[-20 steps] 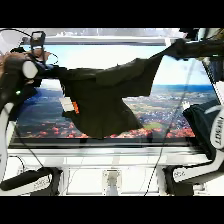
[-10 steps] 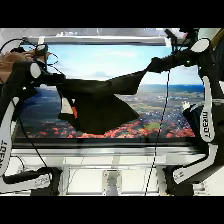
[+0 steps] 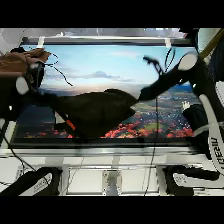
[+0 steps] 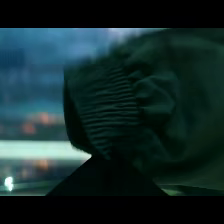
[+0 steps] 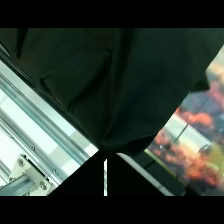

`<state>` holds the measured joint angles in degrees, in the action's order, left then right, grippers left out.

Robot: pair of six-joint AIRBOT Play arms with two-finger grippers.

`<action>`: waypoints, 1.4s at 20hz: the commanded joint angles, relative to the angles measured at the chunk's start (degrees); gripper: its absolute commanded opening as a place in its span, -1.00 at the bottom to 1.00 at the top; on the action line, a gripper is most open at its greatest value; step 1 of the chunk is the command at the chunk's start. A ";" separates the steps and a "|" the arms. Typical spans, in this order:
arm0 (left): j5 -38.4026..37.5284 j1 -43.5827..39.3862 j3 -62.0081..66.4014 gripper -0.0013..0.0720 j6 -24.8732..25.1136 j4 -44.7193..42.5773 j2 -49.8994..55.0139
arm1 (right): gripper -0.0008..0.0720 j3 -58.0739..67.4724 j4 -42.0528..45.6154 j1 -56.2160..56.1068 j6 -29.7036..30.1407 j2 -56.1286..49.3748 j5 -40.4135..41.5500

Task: Fold the clothes and pants, and hang the long-sleeved shirts on hangers.

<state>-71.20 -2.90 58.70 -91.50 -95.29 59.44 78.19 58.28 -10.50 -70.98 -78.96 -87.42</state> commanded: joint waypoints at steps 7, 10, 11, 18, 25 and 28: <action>4.15 0.26 -25.90 -0.91 0.44 -2.01 -13.09 | -0.98 -25.05 0.66 -6.08 0.07 0.63 25.27; 5.07 0.26 -26.21 -0.91 0.42 -2.03 -12.09 | -0.97 -24.92 0.59 -6.08 -0.15 -1.09 27.89; 4.96 0.26 -26.18 -0.91 0.42 -2.03 -12.04 | -0.97 -24.81 0.57 -6.08 -0.33 -1.03 27.89; -4.96 0.24 -17.59 0.95 -2.38 -1.95 -18.12 | -0.06 -12.44 9.16 -5.90 0.00 0.90 3.08; -3.28 0.24 -10.16 0.95 -3.26 -1.77 -32.89 | 0.31 -2.10 11.91 -3.34 -0.09 -1.38 9.60; -3.28 0.26 -10.16 0.95 -3.30 -1.70 -36.54 | 0.83 -2.12 0.35 3.41 -4.76 -9.88 9.31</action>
<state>-74.72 -2.70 47.86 -94.61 -97.08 26.85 75.09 66.83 -11.53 -72.71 -83.46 -79.33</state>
